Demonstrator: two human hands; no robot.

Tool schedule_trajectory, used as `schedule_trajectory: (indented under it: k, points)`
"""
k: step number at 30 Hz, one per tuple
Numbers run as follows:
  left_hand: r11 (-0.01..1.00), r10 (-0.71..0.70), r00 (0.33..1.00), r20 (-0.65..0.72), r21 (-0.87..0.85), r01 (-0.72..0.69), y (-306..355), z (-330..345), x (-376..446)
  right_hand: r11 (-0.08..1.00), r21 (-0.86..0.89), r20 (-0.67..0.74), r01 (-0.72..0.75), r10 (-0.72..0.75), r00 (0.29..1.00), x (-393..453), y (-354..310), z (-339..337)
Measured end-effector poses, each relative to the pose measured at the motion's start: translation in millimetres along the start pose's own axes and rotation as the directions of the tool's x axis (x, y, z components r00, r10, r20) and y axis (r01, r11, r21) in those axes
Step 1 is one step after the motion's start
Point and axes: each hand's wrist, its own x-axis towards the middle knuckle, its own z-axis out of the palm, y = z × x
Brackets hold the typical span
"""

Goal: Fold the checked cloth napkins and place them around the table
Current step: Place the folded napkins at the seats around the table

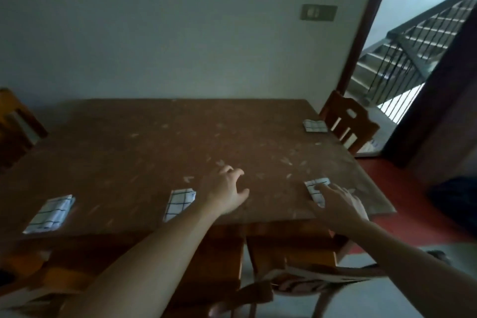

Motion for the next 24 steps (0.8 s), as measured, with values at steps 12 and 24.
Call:
schedule_trajectory:
  k: [12, 24]
  points:
    - [0.989, -0.115, 0.993, 0.010, -0.087, 0.116, 151, 51, 17, 0.960, 0.244, 0.067, -0.138, 0.126, 0.990, 19, 176, -24]
    - [0.967, -0.200, 0.958, 0.206, -0.118, 0.227, 192, 156, 84, 0.937, 0.288, 0.254, -0.198, 0.125, 0.959, 106, 221, 38]
